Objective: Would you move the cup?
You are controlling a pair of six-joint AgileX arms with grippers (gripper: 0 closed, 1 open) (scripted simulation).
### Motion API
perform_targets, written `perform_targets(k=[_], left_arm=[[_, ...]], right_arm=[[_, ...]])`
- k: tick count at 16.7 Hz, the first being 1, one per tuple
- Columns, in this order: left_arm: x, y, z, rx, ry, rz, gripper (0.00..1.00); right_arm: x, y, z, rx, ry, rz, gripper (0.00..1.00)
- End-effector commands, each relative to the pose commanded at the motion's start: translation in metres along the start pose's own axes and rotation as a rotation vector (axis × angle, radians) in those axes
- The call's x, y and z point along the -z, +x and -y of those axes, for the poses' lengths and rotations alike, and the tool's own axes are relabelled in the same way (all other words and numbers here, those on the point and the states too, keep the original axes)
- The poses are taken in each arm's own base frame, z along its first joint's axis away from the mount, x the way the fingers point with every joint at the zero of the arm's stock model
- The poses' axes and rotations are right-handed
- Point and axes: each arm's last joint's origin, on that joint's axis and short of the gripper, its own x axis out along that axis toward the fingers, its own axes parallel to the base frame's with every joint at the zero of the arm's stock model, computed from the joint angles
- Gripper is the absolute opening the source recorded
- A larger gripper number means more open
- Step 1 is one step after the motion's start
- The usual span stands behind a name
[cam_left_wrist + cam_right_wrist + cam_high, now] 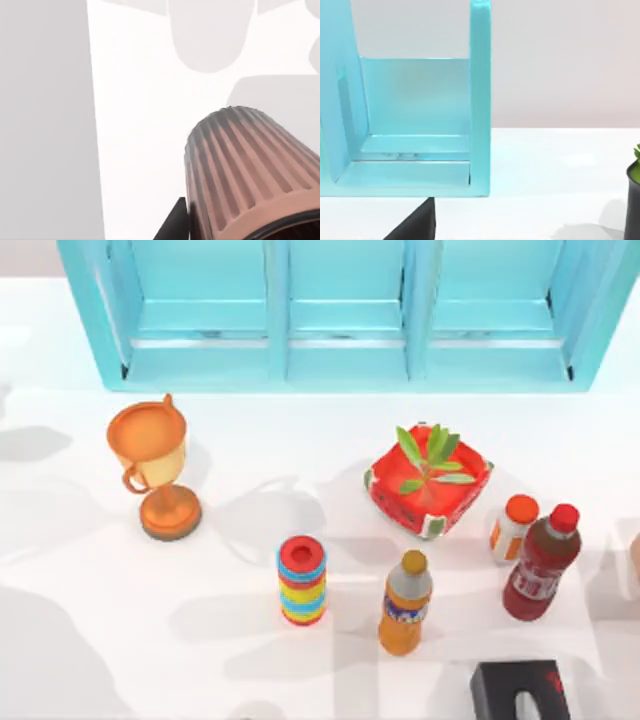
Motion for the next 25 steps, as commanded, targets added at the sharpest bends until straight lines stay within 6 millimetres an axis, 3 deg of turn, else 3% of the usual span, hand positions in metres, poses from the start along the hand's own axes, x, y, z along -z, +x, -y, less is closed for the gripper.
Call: perform_targets(k=[2, 7, 15, 19, 25], left_arm=[[0.006, -0.007, -0.012, -0.002, 0.0, 0.01, 0.0], [0.006, -0.007, -0.012, -0.008, 0.004, 0.012, 0.0], [0.005, 0.055, -0.014, -0.004, 0.001, 0.011, 0.0], [0.006, 0.058, -0.014, -0.002, 0.0, 0.011, 0.0], [0.006, 0.058, -0.014, -0.002, 0.0, 0.011, 0.45]], right_arm=[[0.0, 0.0, 0.0, 0.0, 0.0, 0.0, 1.0], [0.0, 0.0, 0.0, 0.0, 0.0, 0.0, 1.0], [0.0, 0.0, 0.0, 0.0, 0.0, 0.0, 1.0], [0.0, 0.0, 0.0, 0.0, 0.0, 0.0, 1.0], [0.0, 0.0, 0.0, 0.0, 0.0, 0.0, 1.0]])
